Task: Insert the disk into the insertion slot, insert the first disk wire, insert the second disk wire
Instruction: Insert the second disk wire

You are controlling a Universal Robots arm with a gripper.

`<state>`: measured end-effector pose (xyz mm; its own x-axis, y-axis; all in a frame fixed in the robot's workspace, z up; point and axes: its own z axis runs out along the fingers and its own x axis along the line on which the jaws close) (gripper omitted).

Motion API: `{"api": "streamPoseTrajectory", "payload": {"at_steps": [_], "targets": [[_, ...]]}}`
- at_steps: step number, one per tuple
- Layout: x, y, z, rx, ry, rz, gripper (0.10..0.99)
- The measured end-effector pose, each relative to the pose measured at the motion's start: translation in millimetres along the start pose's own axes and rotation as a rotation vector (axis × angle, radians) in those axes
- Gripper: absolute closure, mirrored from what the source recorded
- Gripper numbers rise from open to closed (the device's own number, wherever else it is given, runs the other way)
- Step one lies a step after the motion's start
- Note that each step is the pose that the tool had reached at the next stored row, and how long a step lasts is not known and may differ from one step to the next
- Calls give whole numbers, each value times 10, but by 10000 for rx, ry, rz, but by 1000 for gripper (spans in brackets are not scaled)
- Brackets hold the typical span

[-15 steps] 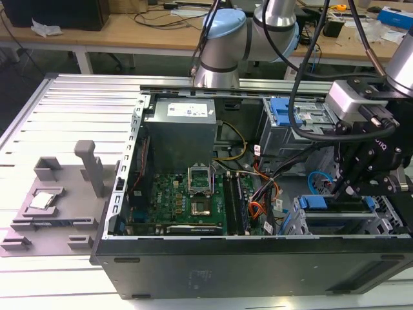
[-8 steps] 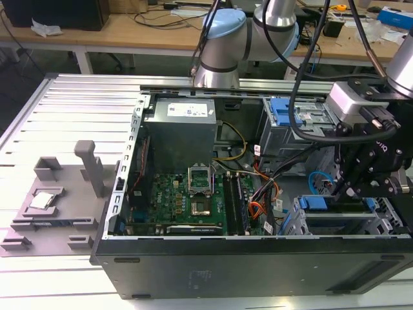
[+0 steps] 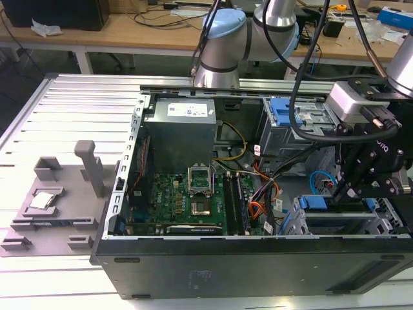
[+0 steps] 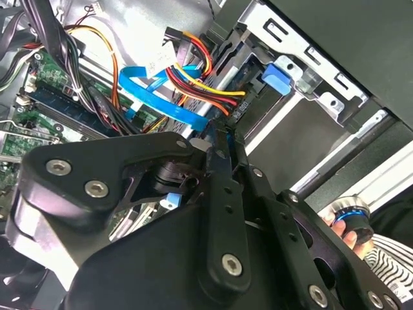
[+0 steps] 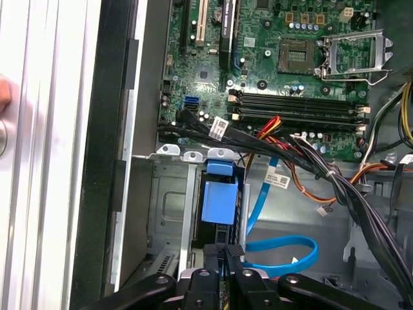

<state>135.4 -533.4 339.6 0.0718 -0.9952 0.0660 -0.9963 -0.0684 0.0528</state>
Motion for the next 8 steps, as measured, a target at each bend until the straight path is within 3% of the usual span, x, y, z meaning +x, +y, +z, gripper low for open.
{"api": "streamPoseTrajectory", "payload": {"at_steps": [8], "targets": [[-19, -2, 18, -4, -1, 0, 925]]}}
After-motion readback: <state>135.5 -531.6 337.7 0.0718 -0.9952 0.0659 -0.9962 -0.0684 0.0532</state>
